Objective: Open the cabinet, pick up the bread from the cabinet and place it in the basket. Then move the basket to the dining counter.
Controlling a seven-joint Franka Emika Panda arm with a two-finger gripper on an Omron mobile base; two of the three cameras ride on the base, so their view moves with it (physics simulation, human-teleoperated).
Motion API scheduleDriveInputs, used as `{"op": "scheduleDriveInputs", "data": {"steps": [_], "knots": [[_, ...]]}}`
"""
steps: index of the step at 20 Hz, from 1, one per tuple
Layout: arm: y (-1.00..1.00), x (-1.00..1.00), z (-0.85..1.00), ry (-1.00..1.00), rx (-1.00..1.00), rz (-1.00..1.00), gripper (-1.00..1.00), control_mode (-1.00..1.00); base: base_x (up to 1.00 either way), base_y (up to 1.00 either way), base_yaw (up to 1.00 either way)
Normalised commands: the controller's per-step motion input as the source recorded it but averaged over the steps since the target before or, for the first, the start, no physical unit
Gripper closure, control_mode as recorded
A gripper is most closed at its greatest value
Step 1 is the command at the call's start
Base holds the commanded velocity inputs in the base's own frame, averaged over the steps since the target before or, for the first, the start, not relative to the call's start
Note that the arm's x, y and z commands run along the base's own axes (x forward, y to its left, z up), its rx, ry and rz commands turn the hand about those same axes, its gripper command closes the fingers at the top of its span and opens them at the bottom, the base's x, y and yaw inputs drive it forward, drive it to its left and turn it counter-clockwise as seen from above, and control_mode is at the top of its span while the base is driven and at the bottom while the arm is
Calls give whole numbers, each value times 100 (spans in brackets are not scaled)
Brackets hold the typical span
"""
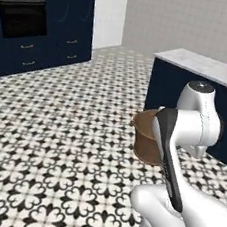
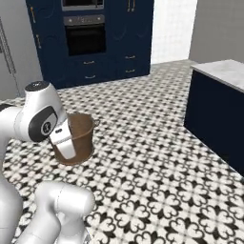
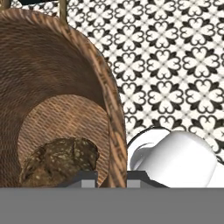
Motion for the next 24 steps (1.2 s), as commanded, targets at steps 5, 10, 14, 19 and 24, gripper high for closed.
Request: {"op": "scheduleDriveInputs", "data": {"steps": [5,10,14,19,24], "knots": [[0,0,0,0,0,0,100,100,37,-7,-76],[0,0,0,0,0,0,100,100,31,19,-82],[0,0,0,0,0,0,100,100,85,49,-68],[0,0,0,0,0,0,100,100,100,69,-62],[0,0,0,0,0,0,100,100,98,92,-41]]}}
